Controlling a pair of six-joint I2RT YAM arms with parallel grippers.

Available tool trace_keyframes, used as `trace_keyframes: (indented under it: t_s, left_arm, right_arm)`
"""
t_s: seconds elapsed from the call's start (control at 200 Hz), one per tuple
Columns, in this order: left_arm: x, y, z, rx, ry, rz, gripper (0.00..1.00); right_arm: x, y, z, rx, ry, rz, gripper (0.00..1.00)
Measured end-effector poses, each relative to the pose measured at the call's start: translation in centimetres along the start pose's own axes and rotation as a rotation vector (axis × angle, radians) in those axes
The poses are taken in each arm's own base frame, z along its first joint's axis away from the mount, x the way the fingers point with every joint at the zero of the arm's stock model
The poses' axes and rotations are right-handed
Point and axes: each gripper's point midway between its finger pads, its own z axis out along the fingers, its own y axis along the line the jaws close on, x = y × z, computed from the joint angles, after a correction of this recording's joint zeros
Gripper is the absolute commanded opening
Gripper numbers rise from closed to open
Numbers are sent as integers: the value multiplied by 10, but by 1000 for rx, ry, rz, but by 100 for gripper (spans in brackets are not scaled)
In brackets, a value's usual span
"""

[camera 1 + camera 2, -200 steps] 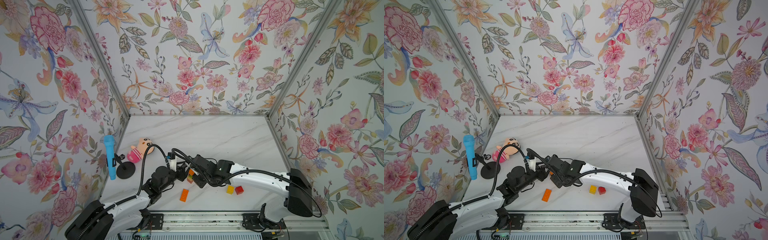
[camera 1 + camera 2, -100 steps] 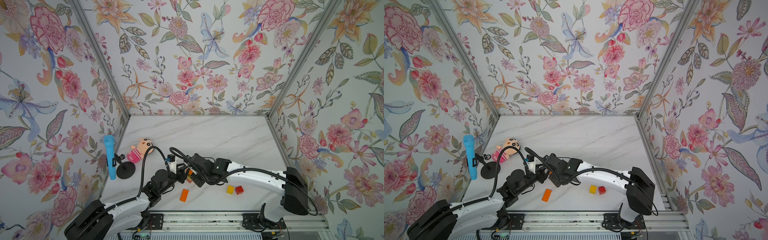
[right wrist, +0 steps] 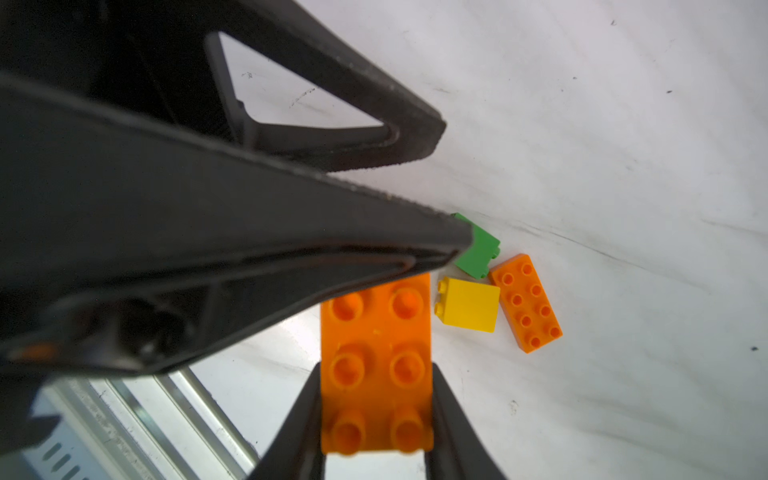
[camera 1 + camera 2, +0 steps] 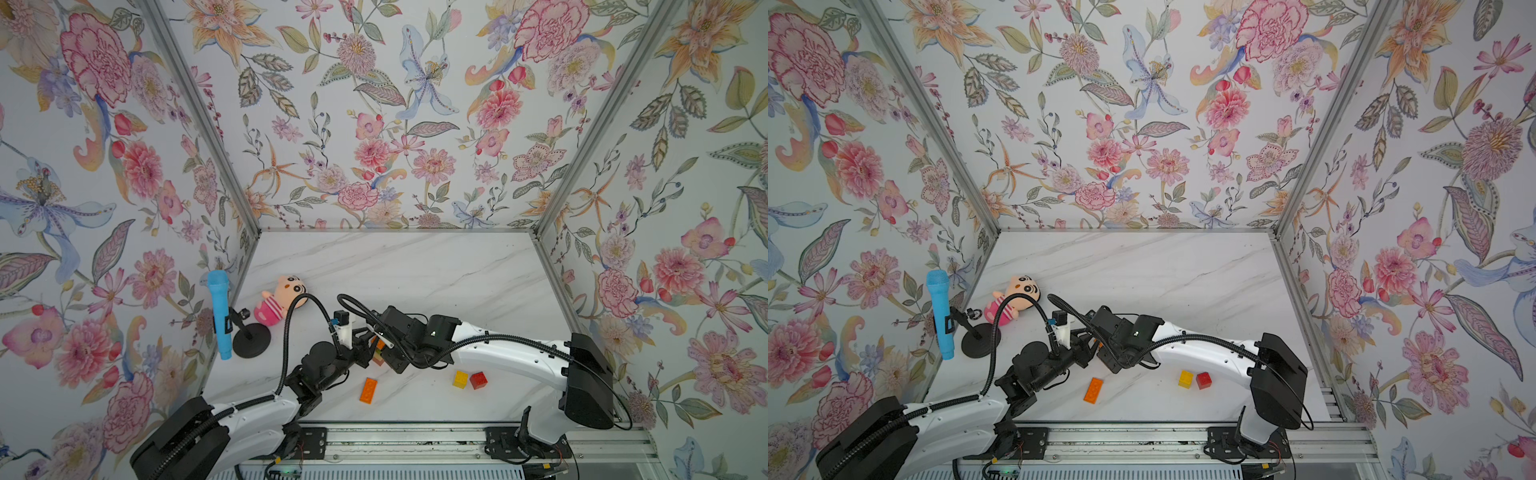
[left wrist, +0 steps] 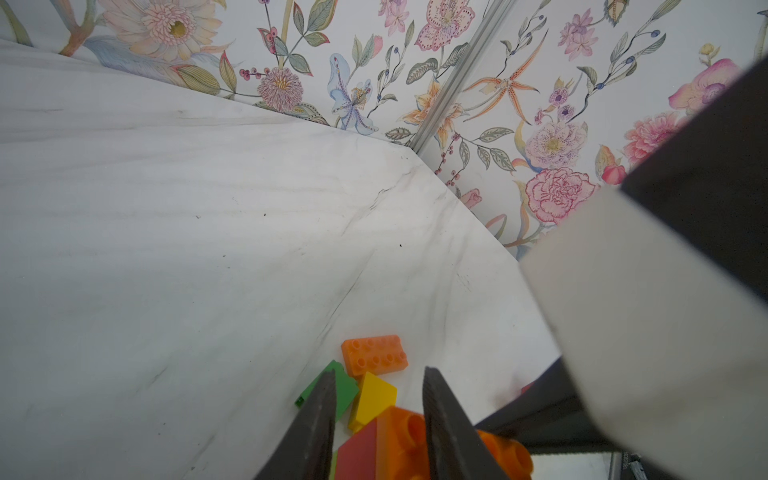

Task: Assemble the letter p with lego
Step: Assemble the lego brick with the lego brick.

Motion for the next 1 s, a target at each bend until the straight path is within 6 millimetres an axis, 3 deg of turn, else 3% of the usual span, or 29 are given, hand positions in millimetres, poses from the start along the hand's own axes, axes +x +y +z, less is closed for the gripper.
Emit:
trace_keyframes:
  t_s: [0.435, 1.001]
  left_arm:
    - [0, 1, -2, -20, 19, 13, 34]
    - [-1, 2, 0, -37, 19, 19, 34]
  right_arm:
    - [-2, 0, 0, -8, -7, -21, 19]
    - [-8, 0, 3, -15, -40, -10, 45]
